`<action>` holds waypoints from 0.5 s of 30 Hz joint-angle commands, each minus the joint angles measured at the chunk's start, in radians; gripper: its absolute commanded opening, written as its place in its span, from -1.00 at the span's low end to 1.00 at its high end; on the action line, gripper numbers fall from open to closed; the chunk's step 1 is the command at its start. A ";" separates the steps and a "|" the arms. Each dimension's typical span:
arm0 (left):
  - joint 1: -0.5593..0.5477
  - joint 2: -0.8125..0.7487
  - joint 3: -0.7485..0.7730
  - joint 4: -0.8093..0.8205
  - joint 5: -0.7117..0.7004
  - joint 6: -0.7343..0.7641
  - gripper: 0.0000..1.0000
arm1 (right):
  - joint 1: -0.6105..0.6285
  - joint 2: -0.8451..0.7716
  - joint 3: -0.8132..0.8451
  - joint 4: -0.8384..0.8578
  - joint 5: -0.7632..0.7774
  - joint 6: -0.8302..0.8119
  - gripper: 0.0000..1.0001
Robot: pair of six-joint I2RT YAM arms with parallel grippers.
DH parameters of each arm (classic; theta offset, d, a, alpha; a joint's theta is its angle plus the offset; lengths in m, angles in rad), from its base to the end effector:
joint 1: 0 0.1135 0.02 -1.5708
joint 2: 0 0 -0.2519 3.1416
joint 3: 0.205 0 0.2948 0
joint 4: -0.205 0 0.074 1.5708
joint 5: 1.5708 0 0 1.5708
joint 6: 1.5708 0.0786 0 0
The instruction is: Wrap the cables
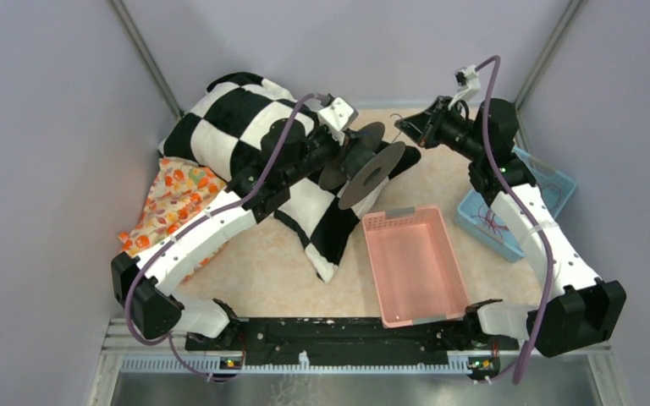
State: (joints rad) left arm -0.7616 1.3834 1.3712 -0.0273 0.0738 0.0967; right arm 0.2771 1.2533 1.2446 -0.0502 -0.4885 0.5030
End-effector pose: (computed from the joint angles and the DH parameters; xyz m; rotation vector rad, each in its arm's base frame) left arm 0.2961 -0.2904 0.4115 0.7350 1.4665 -0.5715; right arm 0.3493 0.1377 0.4019 -0.2019 1.7057 0.9848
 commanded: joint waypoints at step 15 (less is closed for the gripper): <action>0.099 -0.091 -0.034 0.221 0.413 -0.241 -1.00 | -0.048 -0.143 -0.224 0.021 -0.190 0.052 -1.00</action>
State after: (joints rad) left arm -0.7124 1.3479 1.3304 -0.0402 0.3115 -0.0235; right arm 0.2340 1.1515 1.0386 -0.0280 -0.5694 0.5529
